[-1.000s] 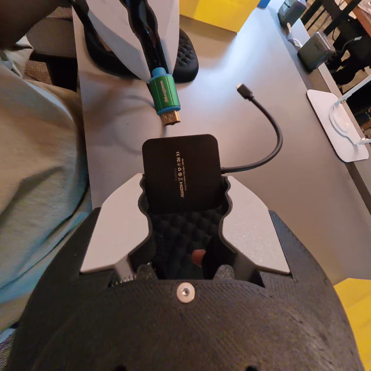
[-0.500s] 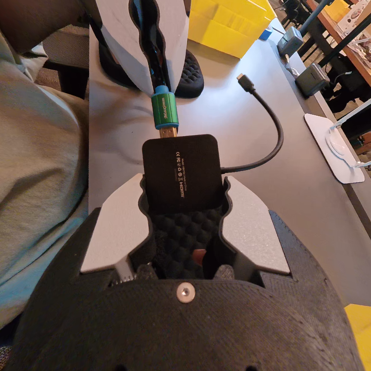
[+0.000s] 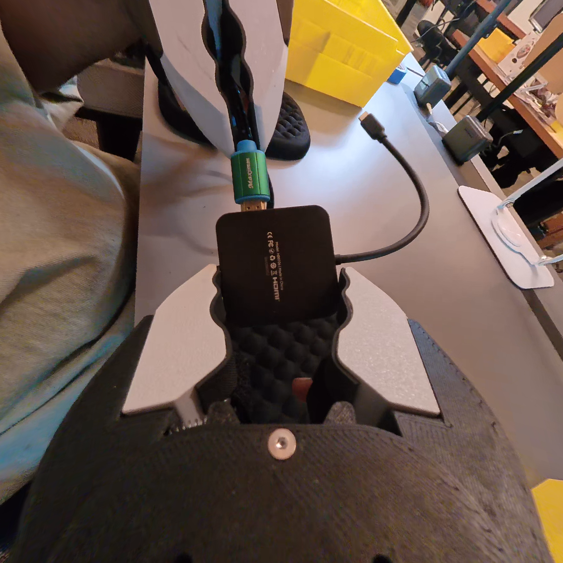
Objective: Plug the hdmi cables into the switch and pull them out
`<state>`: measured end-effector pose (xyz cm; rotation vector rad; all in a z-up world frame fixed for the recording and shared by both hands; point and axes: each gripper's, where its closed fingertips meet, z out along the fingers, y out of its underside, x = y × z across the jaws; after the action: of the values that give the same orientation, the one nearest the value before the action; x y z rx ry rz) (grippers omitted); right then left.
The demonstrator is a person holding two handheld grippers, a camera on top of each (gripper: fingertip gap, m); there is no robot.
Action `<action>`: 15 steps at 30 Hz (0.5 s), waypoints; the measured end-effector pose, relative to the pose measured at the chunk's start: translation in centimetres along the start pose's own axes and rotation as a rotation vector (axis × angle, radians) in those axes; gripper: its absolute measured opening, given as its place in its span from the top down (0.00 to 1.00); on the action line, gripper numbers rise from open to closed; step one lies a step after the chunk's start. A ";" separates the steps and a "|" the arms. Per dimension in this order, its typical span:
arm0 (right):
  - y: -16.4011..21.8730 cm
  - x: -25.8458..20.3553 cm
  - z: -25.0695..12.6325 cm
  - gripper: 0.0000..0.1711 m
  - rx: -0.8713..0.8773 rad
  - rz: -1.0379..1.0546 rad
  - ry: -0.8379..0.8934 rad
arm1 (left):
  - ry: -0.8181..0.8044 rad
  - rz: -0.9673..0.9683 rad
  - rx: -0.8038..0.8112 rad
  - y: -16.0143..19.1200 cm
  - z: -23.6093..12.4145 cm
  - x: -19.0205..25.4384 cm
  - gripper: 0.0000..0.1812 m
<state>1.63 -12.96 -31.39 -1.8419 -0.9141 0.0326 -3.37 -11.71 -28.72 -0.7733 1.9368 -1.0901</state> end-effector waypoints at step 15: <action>-0.4 0.3 -0.7 0.57 0.053 0.009 0.040 | -0.013 0.044 -0.055 0.3 1.1 0.0 0.94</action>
<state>1.90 -13.29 -30.60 -1.7917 -0.8693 0.0259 -2.49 -12.02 -29.35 -0.7620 1.9702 -1.0069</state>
